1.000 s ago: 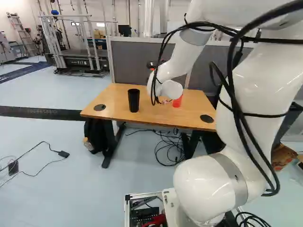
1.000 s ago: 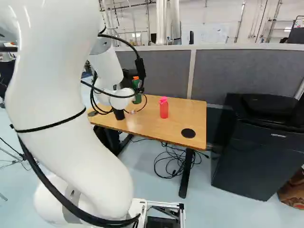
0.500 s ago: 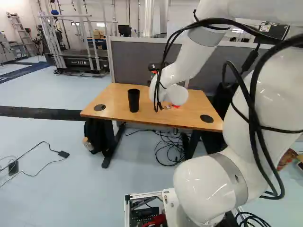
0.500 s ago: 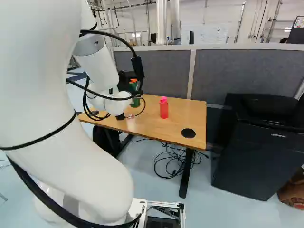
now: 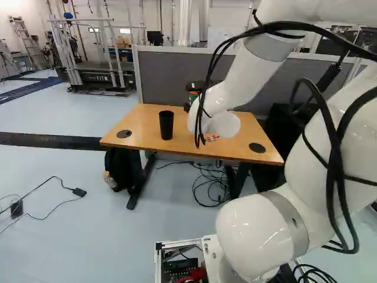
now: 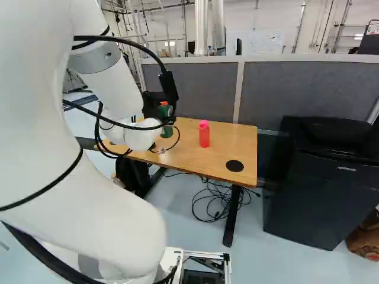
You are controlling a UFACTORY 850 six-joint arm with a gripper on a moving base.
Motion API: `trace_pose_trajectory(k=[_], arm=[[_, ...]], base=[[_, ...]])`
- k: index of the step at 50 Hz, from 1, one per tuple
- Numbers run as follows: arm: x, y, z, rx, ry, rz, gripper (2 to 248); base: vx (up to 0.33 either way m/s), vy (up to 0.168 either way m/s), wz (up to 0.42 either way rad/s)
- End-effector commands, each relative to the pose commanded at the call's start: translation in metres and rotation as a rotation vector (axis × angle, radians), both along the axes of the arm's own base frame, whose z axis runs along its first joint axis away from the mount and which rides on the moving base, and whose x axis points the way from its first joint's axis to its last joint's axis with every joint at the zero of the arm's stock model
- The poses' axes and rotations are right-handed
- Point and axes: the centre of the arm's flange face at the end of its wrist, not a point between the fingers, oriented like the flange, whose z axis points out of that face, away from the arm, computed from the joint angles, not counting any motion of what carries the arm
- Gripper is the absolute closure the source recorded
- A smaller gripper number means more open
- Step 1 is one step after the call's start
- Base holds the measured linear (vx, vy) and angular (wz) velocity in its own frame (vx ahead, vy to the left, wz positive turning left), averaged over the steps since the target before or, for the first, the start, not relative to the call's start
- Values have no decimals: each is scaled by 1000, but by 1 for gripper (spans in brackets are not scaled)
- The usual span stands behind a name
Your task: Pick up the green bottle from the table
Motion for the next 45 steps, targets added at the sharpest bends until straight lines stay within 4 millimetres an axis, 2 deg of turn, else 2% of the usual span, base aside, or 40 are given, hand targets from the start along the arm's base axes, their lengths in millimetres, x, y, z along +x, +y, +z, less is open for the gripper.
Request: trace_pose_trajectory(k=[22, 45], arm=[[-17, -9, -9, -2, 19, -18, 139], [-56, -25, -30, -5, 60, -60, 139]], base=[[0, 0, 0], [0, 0, 0]])
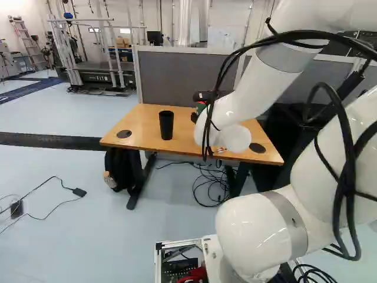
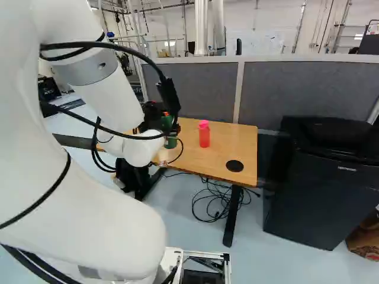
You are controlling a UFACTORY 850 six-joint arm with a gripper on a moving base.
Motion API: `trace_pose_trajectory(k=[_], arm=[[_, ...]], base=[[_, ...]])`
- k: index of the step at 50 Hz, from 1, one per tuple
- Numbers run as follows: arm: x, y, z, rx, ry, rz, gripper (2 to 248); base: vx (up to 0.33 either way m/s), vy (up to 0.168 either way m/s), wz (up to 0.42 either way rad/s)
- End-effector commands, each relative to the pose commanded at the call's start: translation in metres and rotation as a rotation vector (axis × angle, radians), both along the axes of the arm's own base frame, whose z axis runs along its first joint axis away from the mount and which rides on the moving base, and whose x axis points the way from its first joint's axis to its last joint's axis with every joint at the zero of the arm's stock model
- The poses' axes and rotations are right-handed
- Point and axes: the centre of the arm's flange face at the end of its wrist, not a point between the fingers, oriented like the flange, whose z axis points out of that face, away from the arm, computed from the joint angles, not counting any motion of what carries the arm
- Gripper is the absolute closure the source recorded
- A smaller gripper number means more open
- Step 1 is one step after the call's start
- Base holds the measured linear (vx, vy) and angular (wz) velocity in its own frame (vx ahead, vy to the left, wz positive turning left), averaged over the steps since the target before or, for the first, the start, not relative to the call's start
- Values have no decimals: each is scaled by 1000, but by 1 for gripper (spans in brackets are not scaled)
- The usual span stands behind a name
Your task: Pick up the green bottle from the table
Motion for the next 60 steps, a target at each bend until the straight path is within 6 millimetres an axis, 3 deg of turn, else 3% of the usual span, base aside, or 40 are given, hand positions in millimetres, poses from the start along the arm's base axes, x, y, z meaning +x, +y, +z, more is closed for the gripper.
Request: trace_pose_trajectory(k=[29, 60], arm=[[-42, -14, -23, -1, 43, -43, 139], [-50, -17, -28, -1, 52, -51, 139]], base=[[0, 0, 0], [0, 0, 0]])
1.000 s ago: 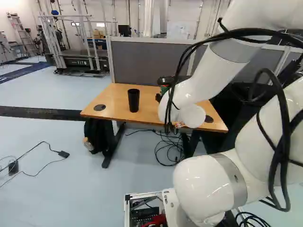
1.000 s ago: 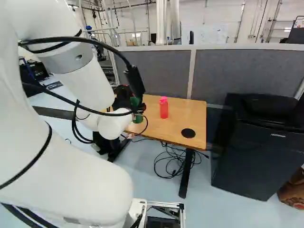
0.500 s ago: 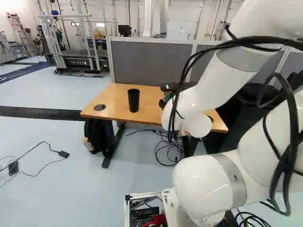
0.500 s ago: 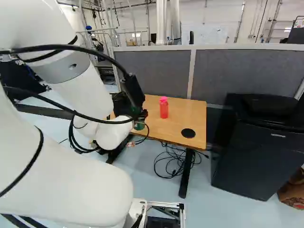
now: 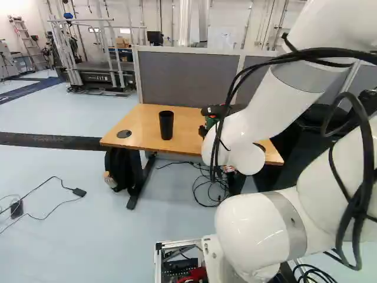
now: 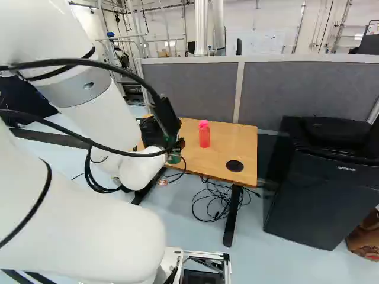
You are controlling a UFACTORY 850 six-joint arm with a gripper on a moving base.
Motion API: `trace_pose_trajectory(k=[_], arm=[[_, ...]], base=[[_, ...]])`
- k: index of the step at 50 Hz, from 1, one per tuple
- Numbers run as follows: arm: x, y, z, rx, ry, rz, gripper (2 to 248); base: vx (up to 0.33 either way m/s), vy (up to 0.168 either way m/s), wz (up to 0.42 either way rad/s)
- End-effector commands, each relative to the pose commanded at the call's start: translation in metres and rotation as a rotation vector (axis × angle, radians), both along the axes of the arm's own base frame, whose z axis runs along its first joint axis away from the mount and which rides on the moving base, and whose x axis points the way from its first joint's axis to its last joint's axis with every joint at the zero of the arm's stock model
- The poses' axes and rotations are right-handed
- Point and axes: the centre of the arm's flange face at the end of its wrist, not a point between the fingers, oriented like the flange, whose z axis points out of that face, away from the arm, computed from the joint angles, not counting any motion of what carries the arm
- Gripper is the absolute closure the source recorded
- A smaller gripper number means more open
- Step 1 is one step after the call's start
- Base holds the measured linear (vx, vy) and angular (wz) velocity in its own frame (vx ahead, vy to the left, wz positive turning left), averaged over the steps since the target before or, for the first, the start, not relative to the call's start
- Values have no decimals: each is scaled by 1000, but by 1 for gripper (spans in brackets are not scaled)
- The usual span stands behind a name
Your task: Pick up the green bottle from the table
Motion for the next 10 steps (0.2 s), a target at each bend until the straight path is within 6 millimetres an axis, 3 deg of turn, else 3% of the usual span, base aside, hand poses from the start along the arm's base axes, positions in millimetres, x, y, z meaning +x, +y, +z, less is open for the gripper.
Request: trace_pose_trajectory(k=[10], arm=[[0, 0, 0, 0, 0, 0, 139]], base=[[0, 0, 0]])
